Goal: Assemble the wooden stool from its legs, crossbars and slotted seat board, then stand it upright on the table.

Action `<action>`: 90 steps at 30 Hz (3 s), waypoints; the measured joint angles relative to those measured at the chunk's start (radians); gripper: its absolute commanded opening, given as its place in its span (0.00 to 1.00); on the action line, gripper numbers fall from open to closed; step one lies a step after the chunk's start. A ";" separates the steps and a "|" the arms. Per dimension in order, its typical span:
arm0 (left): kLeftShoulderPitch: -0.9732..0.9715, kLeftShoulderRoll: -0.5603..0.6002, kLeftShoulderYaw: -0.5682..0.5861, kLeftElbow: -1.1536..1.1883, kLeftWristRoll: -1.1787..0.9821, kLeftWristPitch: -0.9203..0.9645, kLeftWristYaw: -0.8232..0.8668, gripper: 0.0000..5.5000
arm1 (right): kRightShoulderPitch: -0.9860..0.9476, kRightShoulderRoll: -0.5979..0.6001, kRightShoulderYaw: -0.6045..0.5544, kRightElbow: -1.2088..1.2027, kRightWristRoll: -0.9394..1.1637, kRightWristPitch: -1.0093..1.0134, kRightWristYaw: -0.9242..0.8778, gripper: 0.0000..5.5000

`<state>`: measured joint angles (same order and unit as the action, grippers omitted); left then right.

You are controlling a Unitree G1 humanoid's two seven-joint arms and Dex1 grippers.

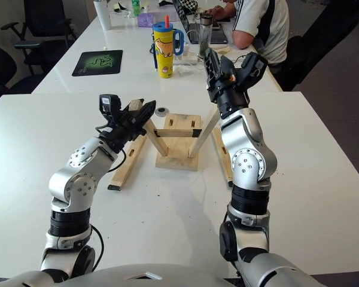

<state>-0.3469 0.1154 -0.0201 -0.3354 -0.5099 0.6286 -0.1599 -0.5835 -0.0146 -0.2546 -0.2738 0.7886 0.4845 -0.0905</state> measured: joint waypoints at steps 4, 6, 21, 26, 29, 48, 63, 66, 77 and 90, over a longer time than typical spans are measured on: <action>0.000 -0.003 0.001 0.008 0.021 0.000 0.013 0.40 | -0.068 0.018 -0.205 0.044 0.203 -0.055 -0.148 0.47; 0.000 -0.004 0.003 0.009 0.023 0.000 0.020 0.40 | -0.044 0.024 -0.322 0.138 0.298 -0.084 -0.225 0.47; -0.015 0.008 0.000 0.005 0.034 0.023 0.019 0.40 | 0.048 0.168 -0.215 0.261 0.603 -0.101 -0.319 0.47; -0.031 0.013 0.007 0.003 0.046 0.035 0.025 0.40 | 0.106 0.176 -0.138 0.245 0.582 -0.113 -0.378 0.47; -0.042 0.012 0.007 -0.005 0.047 0.040 0.025 0.40 | 0.119 0.177 -0.128 0.241 0.571 -0.125 -0.391 0.47; -0.173 -0.101 0.200 -0.133 -0.149 0.012 0.118 0.40 | 0.124 -0.083 -0.034 0.175 0.241 -0.089 -0.207 0.47; 0.250 0.178 0.170 0.095 0.191 -0.099 0.096 0.14 | 0.476 -0.206 0.160 -0.030 -0.271 -0.052 -0.084 0.16; 0.227 0.156 0.182 0.134 0.219 -0.176 0.114 0.03 | 0.481 -0.127 0.116 -0.011 -0.253 -0.034 -0.128 0.05; 0.167 0.079 0.123 0.132 0.281 -0.176 0.159 0.00 | 0.408 -0.110 0.097 0.047 -0.385 -0.021 -0.157 0.00; 0.110 0.039 -0.145 0.110 0.284 0.051 -0.003 0.00 | 0.355 -0.080 0.298 0.031 -0.449 0.176 -0.016 0.00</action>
<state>-0.2373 0.1540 -0.1648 -0.2250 -0.2259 0.6797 -0.1628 -0.2288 -0.0946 0.0433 -0.2432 0.3400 0.6607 -0.1061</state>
